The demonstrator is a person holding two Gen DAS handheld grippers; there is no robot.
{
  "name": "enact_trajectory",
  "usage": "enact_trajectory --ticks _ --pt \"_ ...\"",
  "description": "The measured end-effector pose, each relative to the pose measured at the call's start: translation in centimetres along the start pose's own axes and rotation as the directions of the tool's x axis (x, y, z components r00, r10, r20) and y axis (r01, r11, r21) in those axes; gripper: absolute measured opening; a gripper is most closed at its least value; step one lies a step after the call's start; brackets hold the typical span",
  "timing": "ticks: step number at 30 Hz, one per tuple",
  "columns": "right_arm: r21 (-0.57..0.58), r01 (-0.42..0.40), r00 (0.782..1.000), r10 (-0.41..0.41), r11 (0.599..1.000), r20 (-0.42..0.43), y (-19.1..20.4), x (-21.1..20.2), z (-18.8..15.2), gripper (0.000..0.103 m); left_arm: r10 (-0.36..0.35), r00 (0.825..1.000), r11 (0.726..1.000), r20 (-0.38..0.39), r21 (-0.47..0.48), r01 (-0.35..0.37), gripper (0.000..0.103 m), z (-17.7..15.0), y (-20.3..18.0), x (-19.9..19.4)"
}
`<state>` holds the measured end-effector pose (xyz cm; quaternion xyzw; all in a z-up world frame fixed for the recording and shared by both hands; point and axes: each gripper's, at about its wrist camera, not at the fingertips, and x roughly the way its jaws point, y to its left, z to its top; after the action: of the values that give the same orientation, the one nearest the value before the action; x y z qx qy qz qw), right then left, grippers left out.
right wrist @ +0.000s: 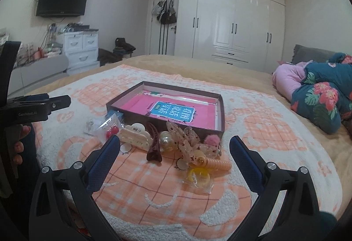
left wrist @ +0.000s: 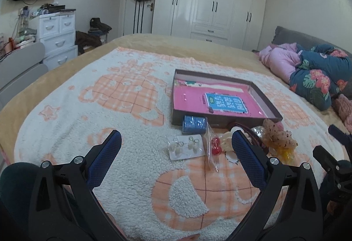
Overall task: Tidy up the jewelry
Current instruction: 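Reach the right tool to the pink-dotted bow clip and grasp it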
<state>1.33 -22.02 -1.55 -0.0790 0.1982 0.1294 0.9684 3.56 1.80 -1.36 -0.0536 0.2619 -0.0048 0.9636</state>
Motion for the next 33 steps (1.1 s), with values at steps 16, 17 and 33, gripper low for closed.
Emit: enact_trajectory --ticks 16,17,33 --pt "-0.076 0.03 0.981 -0.044 0.997 -0.191 -1.6 8.0 0.9 0.094 -0.097 0.983 0.989 -0.153 0.095 0.112 0.092 -0.1 -2.5 4.6" --pt "-0.082 0.033 0.979 -0.049 0.996 -0.199 -1.6 8.4 0.9 0.094 -0.1 0.982 0.988 -0.161 0.099 0.117 0.092 -0.1 -2.7 4.8" --pt "-0.146 -0.027 0.936 -0.026 0.989 -0.351 -2.5 14.1 0.2 0.046 -0.147 0.941 0.98 -0.304 0.088 0.181 0.057 -1.1 -3.4 8.6"
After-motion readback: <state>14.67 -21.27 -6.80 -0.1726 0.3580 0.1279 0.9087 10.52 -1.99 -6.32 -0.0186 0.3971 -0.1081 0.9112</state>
